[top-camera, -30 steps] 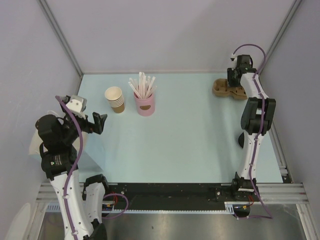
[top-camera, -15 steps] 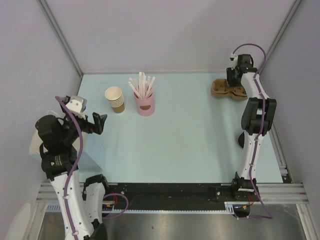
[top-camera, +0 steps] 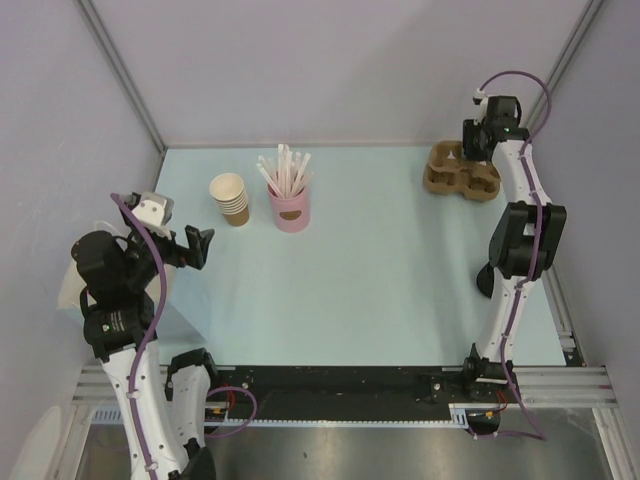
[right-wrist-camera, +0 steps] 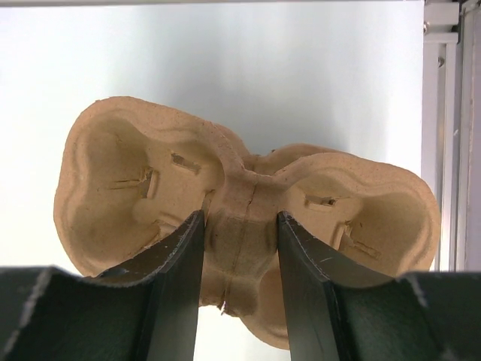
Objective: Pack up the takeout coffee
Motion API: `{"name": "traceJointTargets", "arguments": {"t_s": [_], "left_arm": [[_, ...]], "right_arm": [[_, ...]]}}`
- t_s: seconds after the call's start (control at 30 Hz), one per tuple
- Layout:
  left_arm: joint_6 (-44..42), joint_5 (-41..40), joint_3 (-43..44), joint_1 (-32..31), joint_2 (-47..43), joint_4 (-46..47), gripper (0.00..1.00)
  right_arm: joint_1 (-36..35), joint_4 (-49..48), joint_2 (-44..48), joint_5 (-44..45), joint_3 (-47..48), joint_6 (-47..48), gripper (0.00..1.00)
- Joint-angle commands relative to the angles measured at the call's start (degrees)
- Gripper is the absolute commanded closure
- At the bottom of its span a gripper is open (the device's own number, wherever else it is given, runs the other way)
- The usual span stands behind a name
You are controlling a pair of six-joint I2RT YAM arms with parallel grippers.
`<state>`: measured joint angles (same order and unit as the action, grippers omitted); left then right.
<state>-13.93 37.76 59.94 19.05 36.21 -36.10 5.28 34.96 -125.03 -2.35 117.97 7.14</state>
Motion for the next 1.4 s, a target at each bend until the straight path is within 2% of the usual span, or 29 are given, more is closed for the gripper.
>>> {"name": "traceJointTargets", "arguments": {"t_s": [0.0, 0.1, 0.17, 0.3, 0.5, 0.7, 0.9, 1.1, 1.23, 1.37], "left_arm": [[0.75, 1.18, -0.18, 0.64, -0.79, 1.82, 0.01], [0.75, 0.83, -0.09, 0.64, -1.05, 1.82, 0.01], [0.49, 0.21, 0.70, 0.81, -1.05, 1.56, 0.01], [-2.23, -3.03, 5.43, 0.64, -0.61, -1.25, 0.00], [-7.06, -6.81, 12.02, 0.55, 0.35, -7.40, 0.00], [-9.71, -16.21, 17.30, 0.64, 2.11, -14.17, 0.01], [-11.29, -23.42, 18.72, 0.55, 1.15, -17.34, 0.01], [-10.06, -33.70, 18.46, 0.64, 2.73, -18.13, 0.00], [-8.22, -36.52, 17.75, 0.64, 3.17, -16.82, 0.01], [-6.20, -39.15, 17.58, 0.64, 4.31, -15.24, 0.01]], "right_arm": [[0.08, 1.86, 8.57, -5.36, -0.63, -1.42, 0.77], [-1.41, 2.05, 15.15, -7.92, -7.99, 0.33, 0.77], [-4.30, -0.93, 21.48, -8.37, -20.00, 3.22, 0.76], [-8.79, -0.42, 30.53, -10.04, -31.64, 7.18, 0.76], [-9.85, 0.37, 32.22, -11.19, -40.88, 9.30, 0.75], [-9.67, -1.47, 29.94, -11.36, -44.40, 9.39, 0.71], [-10.46, -2.00, 26.69, -10.04, -46.25, 10.00, 0.61], [-9.41, -1.83, 25.80, -10.83, -46.61, 10.53, 0.48], [-9.06, -1.39, 26.68, -11.89, -46.69, 10.62, 0.35], [-8.97, -1.39, 27.47, -12.50, -46.87, 10.53, 0.32]]}}
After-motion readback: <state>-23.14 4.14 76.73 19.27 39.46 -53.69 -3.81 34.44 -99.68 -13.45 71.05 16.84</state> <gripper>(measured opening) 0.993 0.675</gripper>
